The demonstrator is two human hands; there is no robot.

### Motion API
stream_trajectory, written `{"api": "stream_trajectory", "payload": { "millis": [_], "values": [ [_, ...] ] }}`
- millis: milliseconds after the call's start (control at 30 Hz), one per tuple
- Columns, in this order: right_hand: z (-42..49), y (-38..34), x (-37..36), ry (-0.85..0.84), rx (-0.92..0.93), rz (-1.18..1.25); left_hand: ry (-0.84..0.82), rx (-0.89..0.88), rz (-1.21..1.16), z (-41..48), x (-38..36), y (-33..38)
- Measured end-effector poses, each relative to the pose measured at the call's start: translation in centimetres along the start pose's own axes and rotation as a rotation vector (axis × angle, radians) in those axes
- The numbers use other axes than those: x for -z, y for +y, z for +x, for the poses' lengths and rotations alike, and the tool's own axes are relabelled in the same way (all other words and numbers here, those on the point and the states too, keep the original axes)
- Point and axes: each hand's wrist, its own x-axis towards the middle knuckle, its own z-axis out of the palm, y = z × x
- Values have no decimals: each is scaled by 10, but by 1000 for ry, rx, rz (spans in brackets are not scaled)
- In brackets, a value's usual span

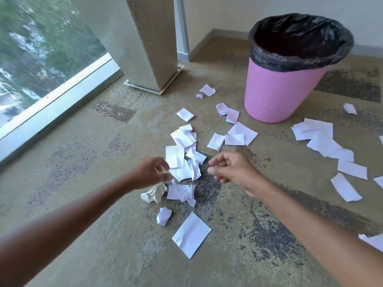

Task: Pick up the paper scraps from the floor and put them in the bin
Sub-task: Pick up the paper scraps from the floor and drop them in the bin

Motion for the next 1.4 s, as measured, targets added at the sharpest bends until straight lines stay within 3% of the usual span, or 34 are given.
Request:
{"api": "stream_trajectory", "payload": {
  "millis": [267,433,533,633,800,1033,1200,1400],
  "values": [
    [-15,44,-57,-205,66,-325,21,-25,109,-46,-44,-53],
    [-30,46,-76,-323,150,-798,84,-75,282,-56,-60,-48],
    [-39,52,-84,-389,330,-1103,109,-83,294,-58,-69,-46],
    [-44,59,-92,-418,398,-1267,129,-90,311,-58,-72,-46],
    [-47,61,-95,-314,430,-1216,144,-80,323,-58,-74,-44],
    [-26,61,-91,12,526,-1057,186,-202,387,-63,-85,-58],
    [-14,54,-94,-63,596,-1078,211,-284,485,-75,-97,-56],
    [-8,62,-106,-139,637,-1285,174,-305,530,-78,-100,-63]
  ]
}}
